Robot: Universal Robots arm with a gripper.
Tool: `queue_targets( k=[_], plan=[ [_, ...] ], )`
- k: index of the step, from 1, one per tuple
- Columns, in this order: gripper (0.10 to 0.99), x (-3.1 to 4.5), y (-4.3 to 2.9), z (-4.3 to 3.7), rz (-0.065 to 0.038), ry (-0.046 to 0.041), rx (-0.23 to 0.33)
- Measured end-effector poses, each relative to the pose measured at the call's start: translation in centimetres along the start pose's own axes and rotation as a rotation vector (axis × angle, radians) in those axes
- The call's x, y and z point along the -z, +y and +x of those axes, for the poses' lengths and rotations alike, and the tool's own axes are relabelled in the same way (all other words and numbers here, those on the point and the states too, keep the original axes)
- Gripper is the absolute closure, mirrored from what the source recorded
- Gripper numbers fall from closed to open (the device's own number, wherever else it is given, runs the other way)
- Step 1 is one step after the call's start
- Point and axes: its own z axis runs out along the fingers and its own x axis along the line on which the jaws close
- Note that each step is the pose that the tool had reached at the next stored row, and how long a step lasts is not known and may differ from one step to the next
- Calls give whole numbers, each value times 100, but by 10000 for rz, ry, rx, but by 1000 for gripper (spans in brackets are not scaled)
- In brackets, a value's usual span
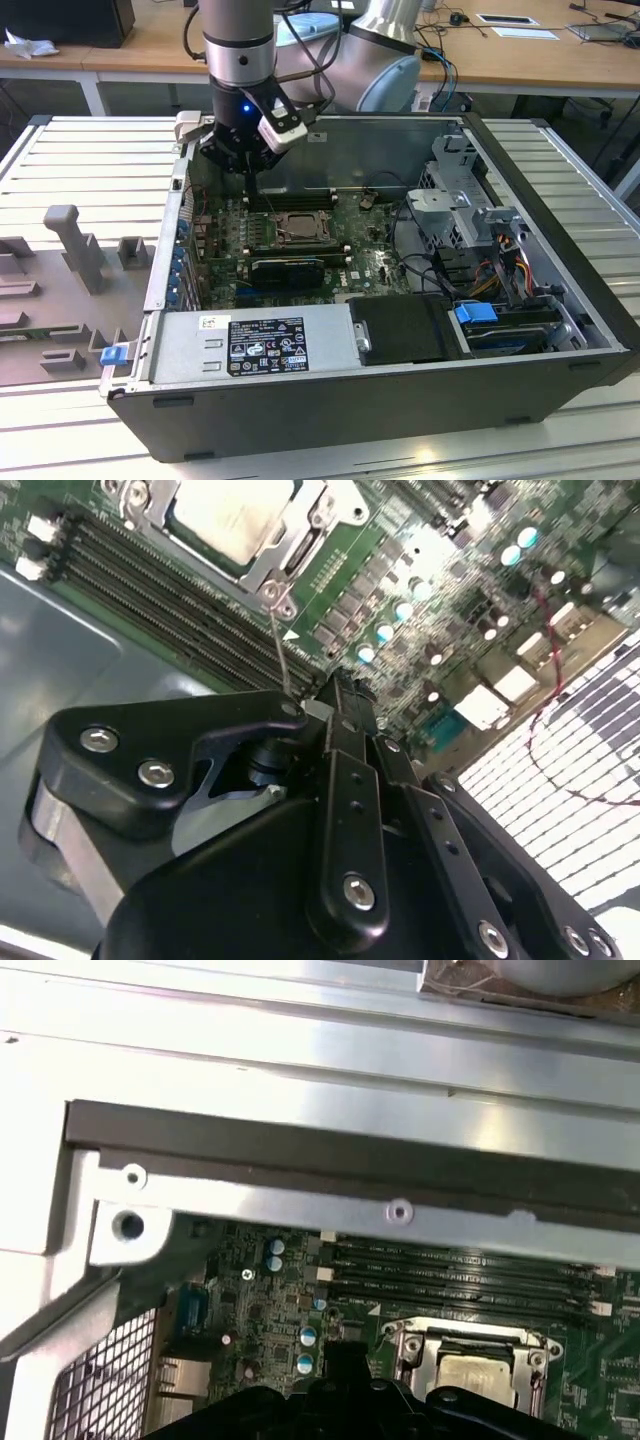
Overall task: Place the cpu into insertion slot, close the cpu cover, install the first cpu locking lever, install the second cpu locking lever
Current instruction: 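Install the first cpu locking lever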
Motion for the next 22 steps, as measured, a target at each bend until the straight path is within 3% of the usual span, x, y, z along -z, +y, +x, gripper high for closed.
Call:
queue_targets(
  k=[2, 9, 22],
  plan=[
    [980, -5, 39, -6, 10, 2, 0],
    [980, -6, 36, -42, 13, 1, -10],
    [980, -16, 3, -308, 13, 2, -13]
  ],
)
